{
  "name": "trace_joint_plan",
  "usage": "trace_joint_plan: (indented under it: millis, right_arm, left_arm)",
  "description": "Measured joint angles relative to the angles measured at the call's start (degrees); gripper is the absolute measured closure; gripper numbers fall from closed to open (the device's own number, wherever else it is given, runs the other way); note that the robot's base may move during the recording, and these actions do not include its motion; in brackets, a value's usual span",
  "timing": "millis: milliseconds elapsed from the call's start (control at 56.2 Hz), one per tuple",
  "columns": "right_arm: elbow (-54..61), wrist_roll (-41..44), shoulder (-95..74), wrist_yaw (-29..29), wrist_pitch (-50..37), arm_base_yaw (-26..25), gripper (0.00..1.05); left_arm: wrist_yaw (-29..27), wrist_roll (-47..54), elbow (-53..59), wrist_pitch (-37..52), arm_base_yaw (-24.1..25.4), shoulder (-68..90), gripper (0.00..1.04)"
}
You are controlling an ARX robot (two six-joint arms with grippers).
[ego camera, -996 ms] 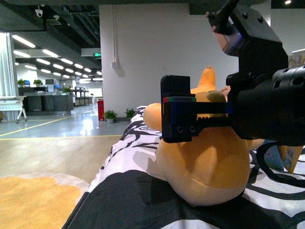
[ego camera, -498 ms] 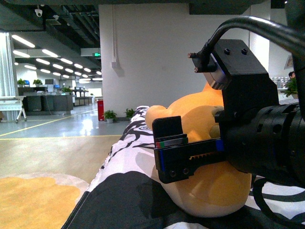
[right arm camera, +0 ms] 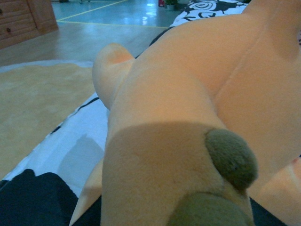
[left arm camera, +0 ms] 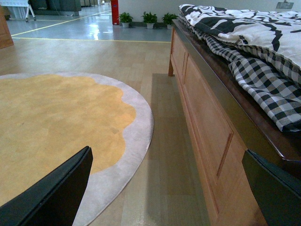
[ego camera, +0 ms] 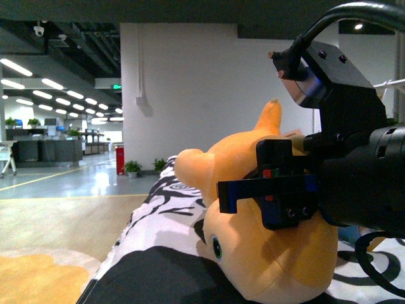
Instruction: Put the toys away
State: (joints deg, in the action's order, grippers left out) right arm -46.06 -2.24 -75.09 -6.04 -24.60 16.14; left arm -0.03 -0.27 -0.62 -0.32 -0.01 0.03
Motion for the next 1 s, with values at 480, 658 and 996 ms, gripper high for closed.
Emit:
trace_joint_plan:
  millis: [480,658,996]
  right_arm:
    - [13.18,-5.68,29.2,28.33,7.34,-28.17,0.88]
    - [22.27,-11.15,42.47,39.04,6.99,-40.06,0.88]
    - [32.83,-13.88,56.92,35.78,4.31,-43.85,0.88]
  left_arm:
    - [0.0,0.0,0.0,0.0,0.0,-0.02,0.06]
    - [0.0,0.0,0.0,0.0,0.0,0.0,0.06]
    - [0.0,0.02,0.0,0.0,0.0,0.0,0.06]
